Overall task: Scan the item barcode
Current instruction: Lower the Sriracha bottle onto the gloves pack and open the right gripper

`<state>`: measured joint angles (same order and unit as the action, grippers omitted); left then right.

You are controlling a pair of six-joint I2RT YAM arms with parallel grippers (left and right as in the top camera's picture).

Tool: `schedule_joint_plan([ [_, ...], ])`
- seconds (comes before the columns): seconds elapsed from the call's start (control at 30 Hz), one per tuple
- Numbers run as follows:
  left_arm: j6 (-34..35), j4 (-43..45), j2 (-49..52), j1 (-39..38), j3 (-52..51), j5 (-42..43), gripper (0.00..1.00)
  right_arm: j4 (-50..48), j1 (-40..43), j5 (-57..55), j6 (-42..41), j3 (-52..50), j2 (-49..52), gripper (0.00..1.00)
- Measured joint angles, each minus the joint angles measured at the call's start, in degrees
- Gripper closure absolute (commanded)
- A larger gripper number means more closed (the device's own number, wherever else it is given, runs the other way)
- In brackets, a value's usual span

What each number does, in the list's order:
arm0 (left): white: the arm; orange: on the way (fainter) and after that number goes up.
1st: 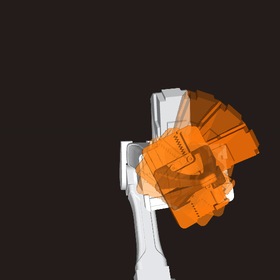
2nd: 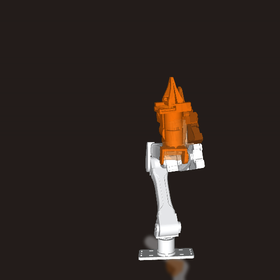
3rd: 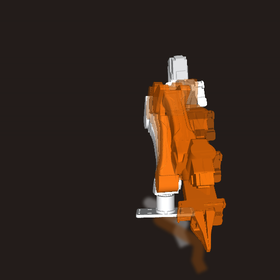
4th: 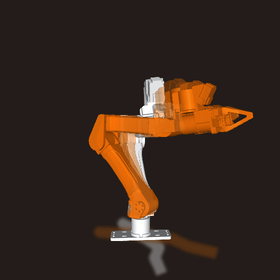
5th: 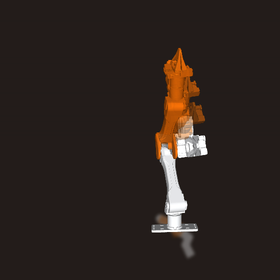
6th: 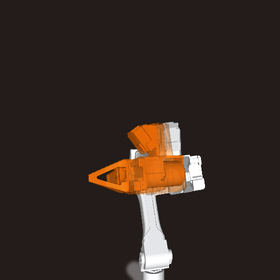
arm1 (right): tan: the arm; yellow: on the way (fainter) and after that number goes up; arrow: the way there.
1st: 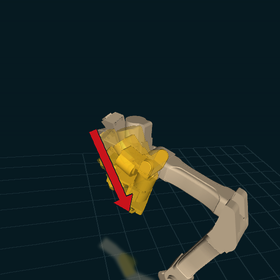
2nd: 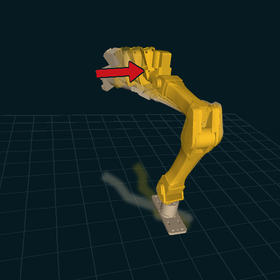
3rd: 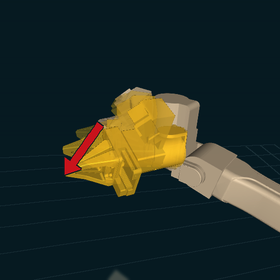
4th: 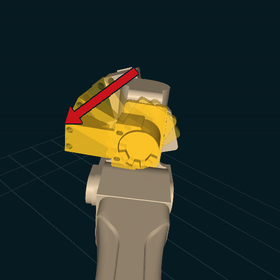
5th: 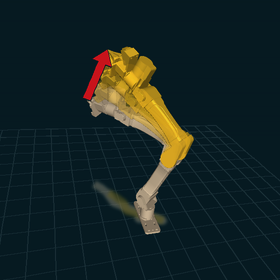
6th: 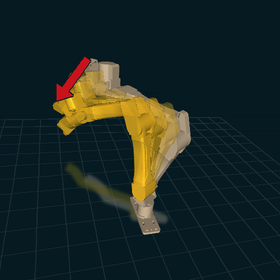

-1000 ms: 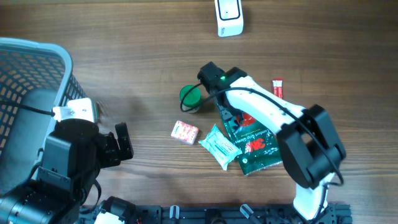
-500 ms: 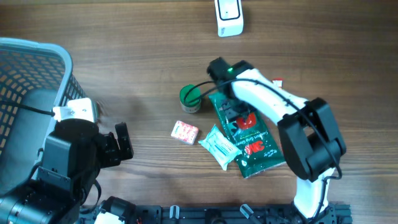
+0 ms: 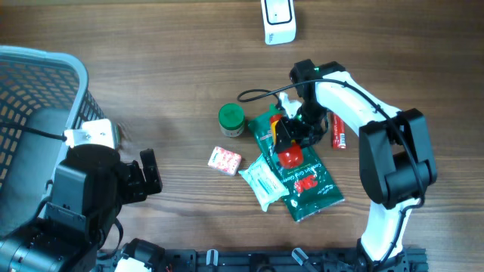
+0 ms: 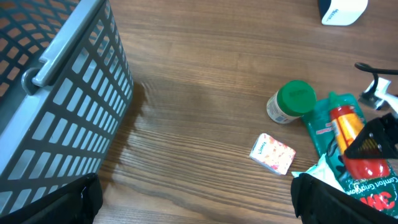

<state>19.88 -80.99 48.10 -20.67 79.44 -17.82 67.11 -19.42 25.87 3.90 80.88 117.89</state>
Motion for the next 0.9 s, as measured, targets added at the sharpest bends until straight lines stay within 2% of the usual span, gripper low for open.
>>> schedule_joint_plan([
  [0.07, 0.0, 0.0, 0.0, 0.0, 0.0, 0.0, 0.0, -0.2, 0.5, 3.9, 2.8, -0.2, 0.3, 0.51],
  [0.17, 0.0, 0.0, 0.0, 0.0, 0.0, 0.0, 0.0, -2.7, 1.4, 4.1, 3.4, -0.2, 0.3, 0.49],
  [0.23, 0.0, 0.0, 0.0, 0.0, 0.0, 0.0, 0.0, -4.1, 1.4, 0.3, 0.3, -0.2, 0.3, 0.45],
  [0.33, 0.0, 0.0, 0.0, 0.0, 0.0, 0.0, 0.0, -4.6, -0.2, -3.6, -4.6, 0.0, 0.0, 0.46],
  [0.4, 0.0, 0.0, 0.0, 0.0, 0.0, 0.0, 0.0, -4.9, -1.6, -5.5, -7.7, 0.2, -0.3, 0.5],
  [0.47, 0.0, 0.0, 0.0, 0.0, 0.0, 0.0, 0.0, -5.3, -2.3, -5.6, -11.5, 0.2, -0.5, 0.55],
  [0.57, 0.0, 0.0, 0.0, 0.0, 0.0, 0.0, 0.0, -5.8, -2.4, -3.8, -14.5, 0.2, -0.5, 0.54],
  [0.9, 0.0, 0.0, 0.0, 0.0, 0.0, 0.0, 0.0, -6.2, -2.4, -2.8, -18.0, 0.2, -0.5, 0.56],
])
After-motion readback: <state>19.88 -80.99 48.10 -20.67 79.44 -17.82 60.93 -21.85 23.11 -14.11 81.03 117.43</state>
